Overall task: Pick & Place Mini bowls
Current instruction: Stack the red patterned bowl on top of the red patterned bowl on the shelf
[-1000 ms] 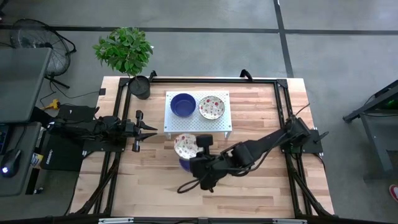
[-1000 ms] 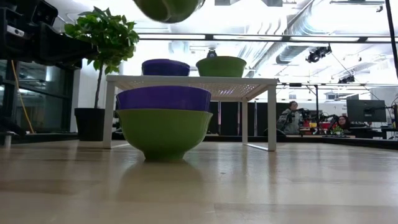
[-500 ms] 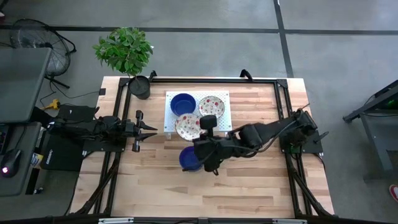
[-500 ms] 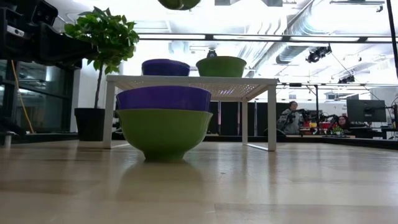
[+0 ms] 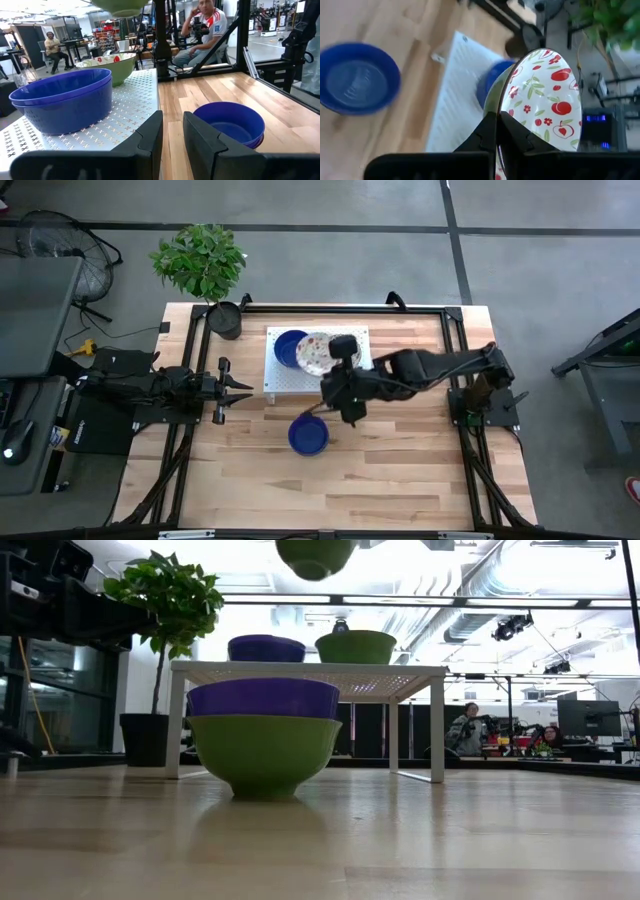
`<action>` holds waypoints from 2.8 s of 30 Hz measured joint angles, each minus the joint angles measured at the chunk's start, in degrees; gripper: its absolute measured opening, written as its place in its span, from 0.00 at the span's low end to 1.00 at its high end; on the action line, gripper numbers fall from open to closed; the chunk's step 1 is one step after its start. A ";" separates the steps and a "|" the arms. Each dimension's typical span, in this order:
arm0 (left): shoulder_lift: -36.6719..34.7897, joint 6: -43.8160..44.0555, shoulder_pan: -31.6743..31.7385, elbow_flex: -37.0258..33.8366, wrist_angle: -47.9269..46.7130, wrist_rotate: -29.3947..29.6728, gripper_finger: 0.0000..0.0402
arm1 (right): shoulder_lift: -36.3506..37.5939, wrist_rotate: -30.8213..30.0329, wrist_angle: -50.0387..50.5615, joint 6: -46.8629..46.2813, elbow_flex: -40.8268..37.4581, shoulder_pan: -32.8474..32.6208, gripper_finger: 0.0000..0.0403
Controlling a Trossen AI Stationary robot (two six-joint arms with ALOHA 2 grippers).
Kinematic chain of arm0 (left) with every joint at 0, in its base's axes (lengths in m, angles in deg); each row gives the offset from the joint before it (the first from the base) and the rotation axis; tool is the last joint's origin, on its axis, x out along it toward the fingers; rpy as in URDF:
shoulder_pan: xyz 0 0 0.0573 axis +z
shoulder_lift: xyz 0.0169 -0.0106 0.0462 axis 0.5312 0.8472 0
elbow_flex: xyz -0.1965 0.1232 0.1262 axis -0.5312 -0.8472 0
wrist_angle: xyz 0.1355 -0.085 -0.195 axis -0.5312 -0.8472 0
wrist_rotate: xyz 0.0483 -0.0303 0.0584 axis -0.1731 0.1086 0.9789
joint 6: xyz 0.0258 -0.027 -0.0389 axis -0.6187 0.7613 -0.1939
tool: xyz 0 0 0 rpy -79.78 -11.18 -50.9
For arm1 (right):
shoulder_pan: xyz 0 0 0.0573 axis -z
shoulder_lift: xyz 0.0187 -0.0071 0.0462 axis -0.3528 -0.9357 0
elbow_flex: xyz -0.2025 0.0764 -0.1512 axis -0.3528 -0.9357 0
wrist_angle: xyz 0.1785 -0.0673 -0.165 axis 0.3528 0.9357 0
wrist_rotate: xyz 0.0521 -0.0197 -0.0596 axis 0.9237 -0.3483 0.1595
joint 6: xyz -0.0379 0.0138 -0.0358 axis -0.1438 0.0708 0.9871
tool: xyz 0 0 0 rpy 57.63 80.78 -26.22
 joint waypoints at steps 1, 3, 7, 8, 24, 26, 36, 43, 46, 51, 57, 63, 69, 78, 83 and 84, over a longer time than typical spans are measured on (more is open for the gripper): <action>0.01 -0.02 0.00 0.00 0.00 0.00 0.18 | 0.19 -0.03 0.99 -0.32 0.00 0.74 0.00; 0.00 -0.02 0.00 0.00 0.00 0.02 0.18 | 0.48 -0.17 3.16 -1.47 0.00 2.20 0.00; 0.01 -0.02 0.00 0.00 0.00 0.02 0.18 | 0.55 -0.08 7.59 -3.66 0.00 4.75 0.00; 0.01 -0.02 0.00 0.00 0.00 0.02 0.18 | 0.55 -0.09 8.67 -3.99 0.00 5.24 0.00; 0.01 -0.01 0.00 0.00 -0.01 0.02 0.18 | 0.97 -0.04 10.71 -5.78 -5.61 7.16 0.00; 0.01 -0.01 0.00 0.00 0.00 0.02 0.18 | 1.12 -0.87 9.01 -6.00 -6.93 7.16 0.00; 0.00 -0.02 0.00 0.00 -0.01 0.02 0.18 | 1.43 -3.76 6.96 -13.00 -8.64 6.29 0.00; 0.00 -0.02 0.00 0.00 0.00 0.02 0.18 | 1.40 -4.44 3.91 -15.34 -12.17 4.89 0.00; 0.01 -0.02 0.00 0.00 0.00 0.02 0.18 | 1.40 -4.51 2.55 -14.20 -13.45 4.44 0.00; 0.01 -0.02 0.00 0.00 0.00 0.02 0.18 | 1.40 -4.42 0.58 -13.11 -16.14 4.32 0.00; 0.01 -0.02 0.00 0.00 0.00 0.02 0.18 | 1.40 -5.38 -0.73 -11.17 -17.58 4.32 0.00; 0.00 -0.02 0.00 0.00 0.00 0.02 0.18 | 1.40 -5.10 -0.74 -10.68 -17.88 4.34 0.00; 0.02 -0.01 0.00 0.00 0.00 0.02 0.18 | 1.40 -4.94 -0.52 -13.11 -17.88 4.48 0.00; 0.00 -0.02 0.00 0.00 -0.01 0.02 0.18 | 1.40 -5.90 -0.29 -15.20 -17.88 4.85 0.00; 0.01 -0.02 0.00 0.00 0.00 0.03 0.18 | 1.40 -5.97 -0.30 -15.22 -17.88 4.85 0.00; 0.00 -0.02 0.00 0.00 0.00 0.02 0.18 | 1.40 -5.97 -0.29 -15.22 -17.88 4.85 0.00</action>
